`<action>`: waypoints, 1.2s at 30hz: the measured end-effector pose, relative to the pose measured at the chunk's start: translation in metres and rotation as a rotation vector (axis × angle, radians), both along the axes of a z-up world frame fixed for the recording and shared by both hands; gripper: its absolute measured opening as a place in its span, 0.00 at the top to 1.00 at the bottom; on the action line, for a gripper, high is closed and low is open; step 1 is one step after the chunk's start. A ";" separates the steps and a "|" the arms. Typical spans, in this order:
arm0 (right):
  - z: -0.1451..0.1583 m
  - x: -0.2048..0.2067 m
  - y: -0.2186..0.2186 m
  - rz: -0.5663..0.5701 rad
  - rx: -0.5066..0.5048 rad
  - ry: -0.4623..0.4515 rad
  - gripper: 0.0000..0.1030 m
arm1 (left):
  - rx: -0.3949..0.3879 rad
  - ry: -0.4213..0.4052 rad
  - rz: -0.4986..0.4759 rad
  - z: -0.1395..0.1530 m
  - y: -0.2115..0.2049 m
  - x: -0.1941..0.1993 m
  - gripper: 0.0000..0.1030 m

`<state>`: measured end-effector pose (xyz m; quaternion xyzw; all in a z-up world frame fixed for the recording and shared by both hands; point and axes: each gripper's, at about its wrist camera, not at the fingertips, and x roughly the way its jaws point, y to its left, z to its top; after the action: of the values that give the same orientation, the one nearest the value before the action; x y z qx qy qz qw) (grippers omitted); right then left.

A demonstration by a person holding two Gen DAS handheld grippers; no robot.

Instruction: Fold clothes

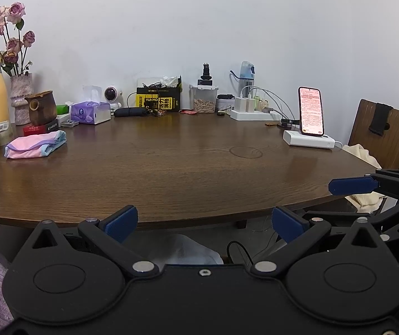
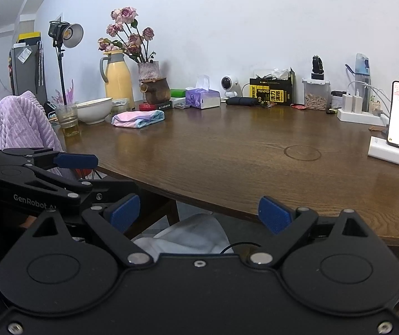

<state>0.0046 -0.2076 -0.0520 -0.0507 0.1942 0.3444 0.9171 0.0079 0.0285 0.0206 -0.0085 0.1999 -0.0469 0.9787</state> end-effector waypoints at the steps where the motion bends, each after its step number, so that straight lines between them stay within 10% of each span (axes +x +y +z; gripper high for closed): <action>1: 0.001 0.002 -0.002 0.004 -0.001 0.001 0.07 | 0.000 0.001 0.000 0.000 0.000 0.000 0.00; 36: 0.000 -0.005 0.004 -0.021 0.000 0.002 0.07 | 0.011 0.003 -0.005 0.000 0.008 0.003 0.00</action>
<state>-0.0004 -0.2039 -0.0522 -0.0484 0.1956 0.3349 0.9205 0.0112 0.0365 0.0208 -0.0027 0.2017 -0.0480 0.9783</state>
